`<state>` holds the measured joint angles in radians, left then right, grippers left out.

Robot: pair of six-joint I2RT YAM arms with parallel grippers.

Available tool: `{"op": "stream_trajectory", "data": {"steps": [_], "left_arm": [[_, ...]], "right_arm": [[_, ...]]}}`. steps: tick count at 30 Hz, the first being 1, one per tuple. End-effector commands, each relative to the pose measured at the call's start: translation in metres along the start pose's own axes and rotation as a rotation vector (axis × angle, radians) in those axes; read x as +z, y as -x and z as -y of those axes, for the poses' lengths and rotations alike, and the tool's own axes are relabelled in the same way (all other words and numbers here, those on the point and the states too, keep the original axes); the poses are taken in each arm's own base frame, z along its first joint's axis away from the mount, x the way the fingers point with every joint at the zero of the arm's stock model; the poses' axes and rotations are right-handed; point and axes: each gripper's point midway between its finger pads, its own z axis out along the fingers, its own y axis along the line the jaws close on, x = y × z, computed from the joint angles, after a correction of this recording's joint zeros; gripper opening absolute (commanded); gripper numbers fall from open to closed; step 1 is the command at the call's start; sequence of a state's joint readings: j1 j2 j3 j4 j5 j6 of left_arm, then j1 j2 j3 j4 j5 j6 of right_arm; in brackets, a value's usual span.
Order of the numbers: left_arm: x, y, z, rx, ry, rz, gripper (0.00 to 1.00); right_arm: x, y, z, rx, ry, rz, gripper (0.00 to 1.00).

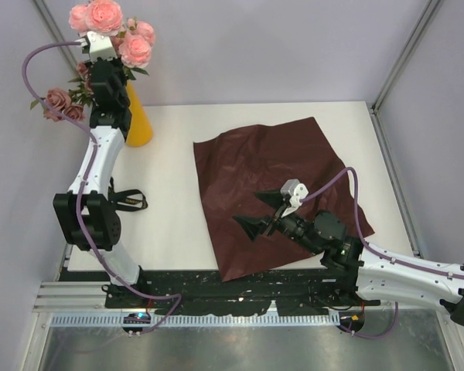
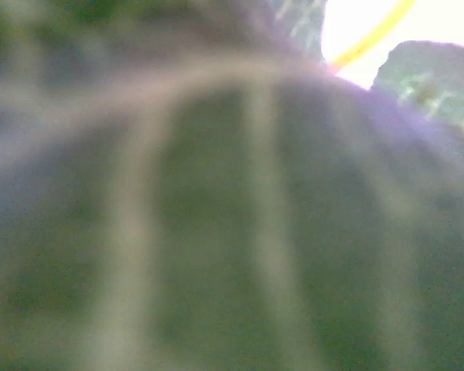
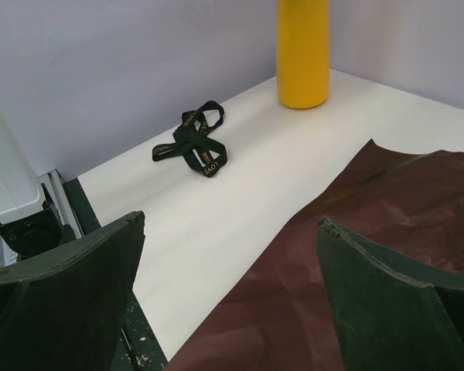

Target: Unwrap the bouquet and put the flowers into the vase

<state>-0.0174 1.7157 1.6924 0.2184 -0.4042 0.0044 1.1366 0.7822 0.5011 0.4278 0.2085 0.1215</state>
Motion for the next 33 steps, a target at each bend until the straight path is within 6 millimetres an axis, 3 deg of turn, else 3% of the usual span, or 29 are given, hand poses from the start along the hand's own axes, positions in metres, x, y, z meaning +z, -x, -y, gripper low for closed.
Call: {"op": "stream_trajectory", "data": {"steps": [1,4,5,9,12,17,24,29,32,33], "left_arm": [[0.007,-0.026,0.002,-0.019,-0.007,-0.022,0.0],[0.009,-0.038,0.005,-0.047,-0.012,-0.046,0.0],[0.013,-0.04,-0.01,-0.058,0.014,-0.053,0.03],[0.012,-0.031,-0.008,-0.076,-0.015,-0.046,0.61],[0.004,-0.02,-0.009,-0.081,-0.03,-0.045,0.8],[-0.027,0.004,-0.005,-0.093,-0.117,-0.023,0.86],[-0.09,0.025,-0.007,-0.112,-0.234,-0.008,0.91],[-0.144,0.021,-0.001,-0.199,-0.344,-0.094,1.0],[-0.188,0.003,0.018,-0.27,-0.5,-0.207,1.0],[-0.206,0.001,0.026,-0.3,-0.566,-0.236,1.0]], "right_arm": [[0.002,0.03,-0.005,0.011,0.01,0.078,0.96],[0.0,0.032,-0.003,0.003,0.001,0.073,0.96],[0.0,0.034,-0.003,-0.001,0.001,0.075,0.95],[-0.003,0.042,-0.001,0.0,-0.01,0.089,0.96],[-0.004,0.046,-0.002,0.009,-0.008,0.097,0.95],[-0.006,0.051,-0.002,0.026,-0.009,0.099,0.95],[-0.009,0.052,0.001,0.049,-0.033,0.073,0.96],[-0.014,0.046,0.024,0.108,-0.182,0.03,0.96],[-0.023,0.037,0.046,0.136,-0.322,-0.03,0.95],[-0.024,0.043,0.047,0.155,-0.344,-0.029,0.96]]}}
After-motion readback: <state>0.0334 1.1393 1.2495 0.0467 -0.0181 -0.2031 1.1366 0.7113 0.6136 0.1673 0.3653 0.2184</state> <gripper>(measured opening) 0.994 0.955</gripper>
